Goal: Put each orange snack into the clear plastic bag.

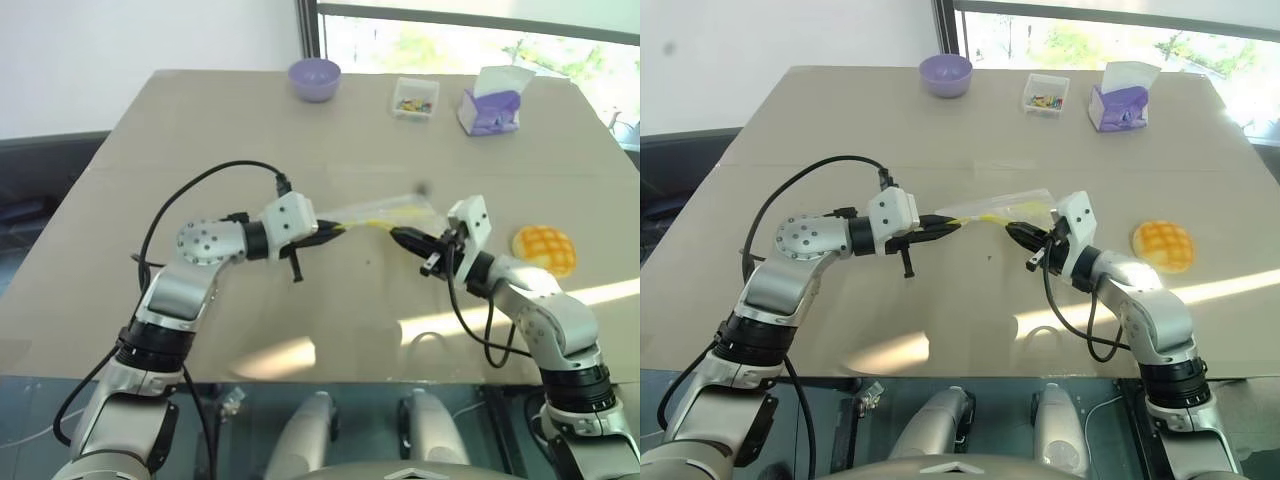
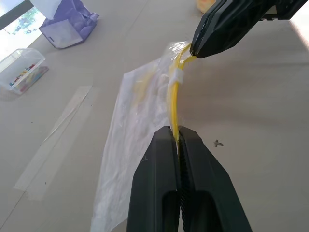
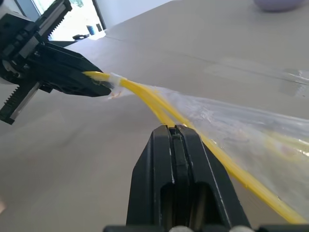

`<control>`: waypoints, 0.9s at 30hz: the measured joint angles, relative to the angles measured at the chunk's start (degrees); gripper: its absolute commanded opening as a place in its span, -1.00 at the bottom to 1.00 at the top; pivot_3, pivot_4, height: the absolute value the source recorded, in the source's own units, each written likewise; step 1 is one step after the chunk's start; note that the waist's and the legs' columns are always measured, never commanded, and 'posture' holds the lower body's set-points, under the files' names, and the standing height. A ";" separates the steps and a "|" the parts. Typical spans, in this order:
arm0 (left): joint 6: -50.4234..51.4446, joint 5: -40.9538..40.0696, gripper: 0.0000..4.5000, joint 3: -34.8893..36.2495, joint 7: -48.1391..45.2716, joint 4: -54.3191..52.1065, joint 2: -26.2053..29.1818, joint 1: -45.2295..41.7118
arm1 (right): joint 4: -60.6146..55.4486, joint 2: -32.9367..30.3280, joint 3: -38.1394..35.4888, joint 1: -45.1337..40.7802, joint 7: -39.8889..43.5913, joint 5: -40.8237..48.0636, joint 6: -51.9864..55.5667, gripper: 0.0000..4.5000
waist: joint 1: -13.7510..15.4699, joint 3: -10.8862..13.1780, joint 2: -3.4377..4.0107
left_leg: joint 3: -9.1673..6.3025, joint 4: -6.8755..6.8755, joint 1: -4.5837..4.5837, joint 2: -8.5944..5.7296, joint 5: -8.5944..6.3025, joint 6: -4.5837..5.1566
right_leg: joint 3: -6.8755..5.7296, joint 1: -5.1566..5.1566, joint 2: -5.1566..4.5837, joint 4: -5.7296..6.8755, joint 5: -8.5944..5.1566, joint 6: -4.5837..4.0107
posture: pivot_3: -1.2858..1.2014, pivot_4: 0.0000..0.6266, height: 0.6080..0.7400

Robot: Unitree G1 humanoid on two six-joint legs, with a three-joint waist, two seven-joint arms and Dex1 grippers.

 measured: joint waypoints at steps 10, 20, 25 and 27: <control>-0.22 -0.21 -1.00 -0.01 -0.80 -0.91 0.04 0.19 | 3.46 7.35 -3.62 -2.63 -4.21 2.60 0.50 -0.98 | -0.06 0.01 0.01 | 0.00 -0.01 0.01 0.05 0.00 -0.01 | 0.02 -0.01 0.05 0.00 0.01 -0.02 | 0.03 -0.52 1.00; -0.20 -0.29 -1.00 -0.02 -1.19 -1.39 -0.03 0.22 | 6.23 13.82 -4.12 -3.81 -7.93 3.34 0.69 -0.98 | -0.12 0.01 0.04 | 0.02 -0.01 0.02 0.08 0.01 -0.01 | 0.06 -0.03 0.13 0.00 0.03 -0.06 | 0.03 -0.52 1.00; 0.01 -0.65 -1.00 -0.02 -1.21 -1.66 -0.11 0.28 | 8.03 16.82 -4.40 -4.53 -10.18 3.34 0.69 -0.98 | -0.15 0.01 0.04 | 0.05 -0.02 0.05 0.09 0.01 -0.02 | 0.10 -0.03 0.17 0.01 0.05 -0.09 | 0.03 -0.52 1.00; 0.26 -1.20 -1.00 -0.02 -1.21 -2.13 -0.24 0.47 | 9.41 17.80 -4.39 -5.13 -11.23 2.98 0.31 -0.98 | -0.15 0.02 0.05 | 0.06 -0.02 0.05 0.11 0.01 -0.02 | 0.12 -0.04 0.17 0.01 0.06 -0.10 | 0.03 -0.52 1.00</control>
